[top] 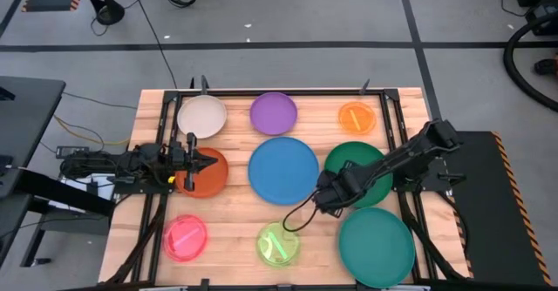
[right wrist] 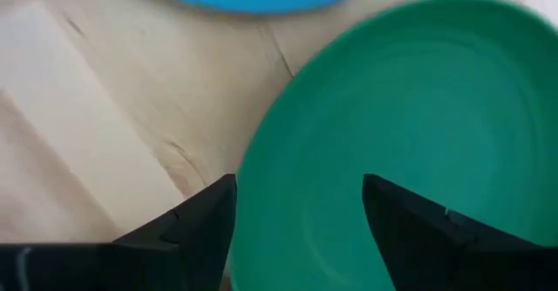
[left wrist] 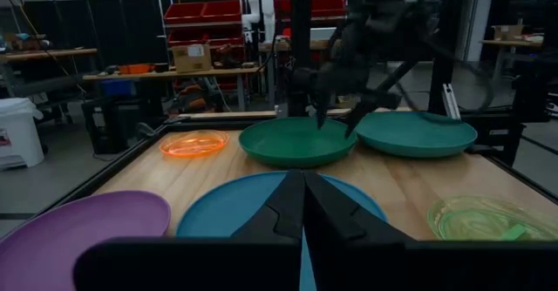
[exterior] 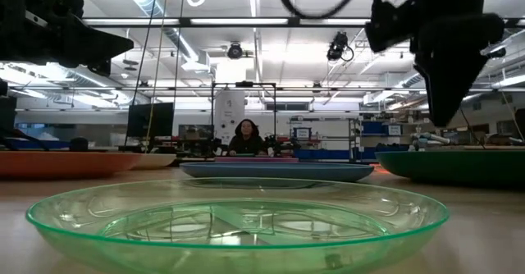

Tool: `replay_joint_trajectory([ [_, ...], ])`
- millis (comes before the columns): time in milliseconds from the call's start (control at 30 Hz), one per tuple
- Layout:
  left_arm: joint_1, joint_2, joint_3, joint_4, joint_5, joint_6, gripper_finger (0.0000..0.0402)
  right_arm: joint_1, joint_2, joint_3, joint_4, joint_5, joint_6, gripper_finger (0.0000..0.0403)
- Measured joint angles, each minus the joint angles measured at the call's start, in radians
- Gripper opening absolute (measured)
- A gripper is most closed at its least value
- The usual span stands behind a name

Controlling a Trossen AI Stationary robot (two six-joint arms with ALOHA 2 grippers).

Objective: Stack plastic plates
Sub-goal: Stack the green plate on top of the light green plate

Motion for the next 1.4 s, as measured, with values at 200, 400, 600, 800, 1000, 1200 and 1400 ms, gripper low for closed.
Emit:
replay_joint_trajectory([
  [200, 0.000, 0.000, 0.000, 0.000, 0.000, 0.000, 0.0011, -0.047, 0.003, -0.057, 0.065, -0.043, 0.024, 0.0254],
  [400, 0.000, 0.000, 0.000, 0.000, 0.000, 0.000, 0.0011, -0.058, 0.002, -0.085, 0.104, -0.043, 0.034, 0.0248],
  [600, 0.000, 0.000, 0.000, 0.000, 0.000, 0.000, 0.0011, -0.062, 0.003, -0.147, 0.223, -0.104, 0.066, 0.0238],
  [800, 0.000, 0.000, 0.000, 0.000, 0.000, 0.000, 0.0011, -0.061, 0.003, -0.120, 0.160, -0.117, 0.054, 0.0226],
  [1000, 0.000, 0.000, 0.000, 0.000, 0.000, 0.000, 0.0011, -0.040, 0.002, -0.017, 0.025, -0.054, 0.049, 0.0224],
  [1200, 0.000, 0.000, 0.000, 0.000, 0.000, 0.000, 0.0011, 0.005, 0.002, 0.015, 0.057, -0.048, 0.041, 0.0223],
  [1400, 0.000, 0.000, 0.000, 0.000, 0.000, 0.000, 0.0011, 0.026, 0.006, 0.015, 0.062, -0.012, 0.076, 0.0223],
])
